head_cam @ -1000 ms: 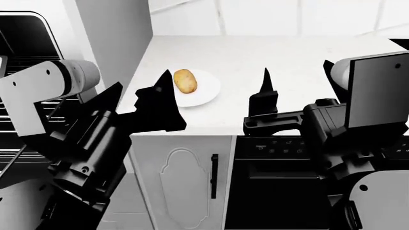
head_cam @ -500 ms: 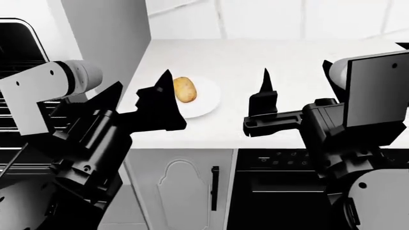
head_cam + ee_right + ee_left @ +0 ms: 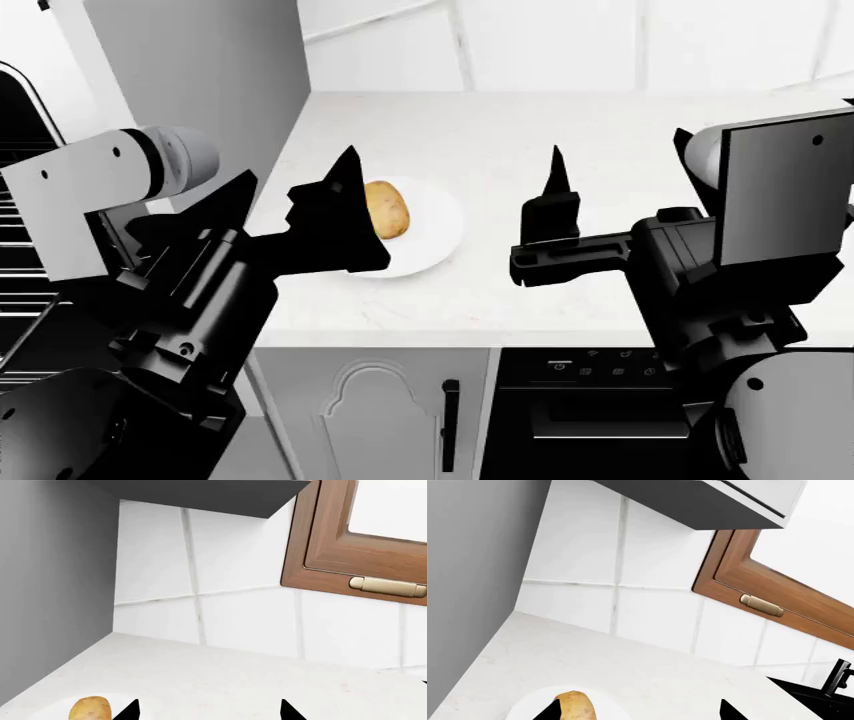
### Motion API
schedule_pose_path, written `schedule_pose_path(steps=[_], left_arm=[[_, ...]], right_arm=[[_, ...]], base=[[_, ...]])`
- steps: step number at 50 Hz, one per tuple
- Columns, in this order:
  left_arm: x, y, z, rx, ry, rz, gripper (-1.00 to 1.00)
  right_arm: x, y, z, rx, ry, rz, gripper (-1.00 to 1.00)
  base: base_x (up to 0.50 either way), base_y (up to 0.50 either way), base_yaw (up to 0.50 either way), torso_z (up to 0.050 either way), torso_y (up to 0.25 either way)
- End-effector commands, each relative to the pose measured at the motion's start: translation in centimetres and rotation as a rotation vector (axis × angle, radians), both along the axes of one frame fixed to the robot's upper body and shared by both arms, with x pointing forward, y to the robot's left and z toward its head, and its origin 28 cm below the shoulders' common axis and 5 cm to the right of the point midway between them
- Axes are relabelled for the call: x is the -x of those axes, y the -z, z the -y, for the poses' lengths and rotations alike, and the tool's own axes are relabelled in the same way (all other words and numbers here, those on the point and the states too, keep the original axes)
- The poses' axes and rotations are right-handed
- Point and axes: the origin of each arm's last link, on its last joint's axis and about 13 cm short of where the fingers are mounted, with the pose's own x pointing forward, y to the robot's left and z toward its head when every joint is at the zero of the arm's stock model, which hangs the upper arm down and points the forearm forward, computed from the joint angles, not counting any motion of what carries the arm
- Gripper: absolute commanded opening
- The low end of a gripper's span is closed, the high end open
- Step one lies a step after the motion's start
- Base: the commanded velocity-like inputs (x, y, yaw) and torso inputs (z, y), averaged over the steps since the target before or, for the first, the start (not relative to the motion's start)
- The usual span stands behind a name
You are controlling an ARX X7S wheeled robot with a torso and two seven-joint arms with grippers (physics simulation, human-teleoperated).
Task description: Place the potato on the top rack of the oven.
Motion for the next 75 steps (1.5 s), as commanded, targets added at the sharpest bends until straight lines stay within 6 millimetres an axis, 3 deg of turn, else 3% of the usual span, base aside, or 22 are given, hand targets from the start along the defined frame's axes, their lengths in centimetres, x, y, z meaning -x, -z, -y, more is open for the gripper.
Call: schedule_pose_path(steps=[1,75], left_arm=[[-0.2,0.0,0.0,-0.001,-0.001,0.001,1.0],[-1.2,0.6,0.3,-0.01,-0.008,-0.017,1.0]], right_arm=[[-0.1,0.1,0.0,0.004,0.001,-0.001,1.0],[-1.2,1.3,0.5,-0.003,0.008,-0.022,1.0]], base=[[0.18,0.0,0.0,0.0,0.0],[0.17,0.0,0.0,0.0,0.001]])
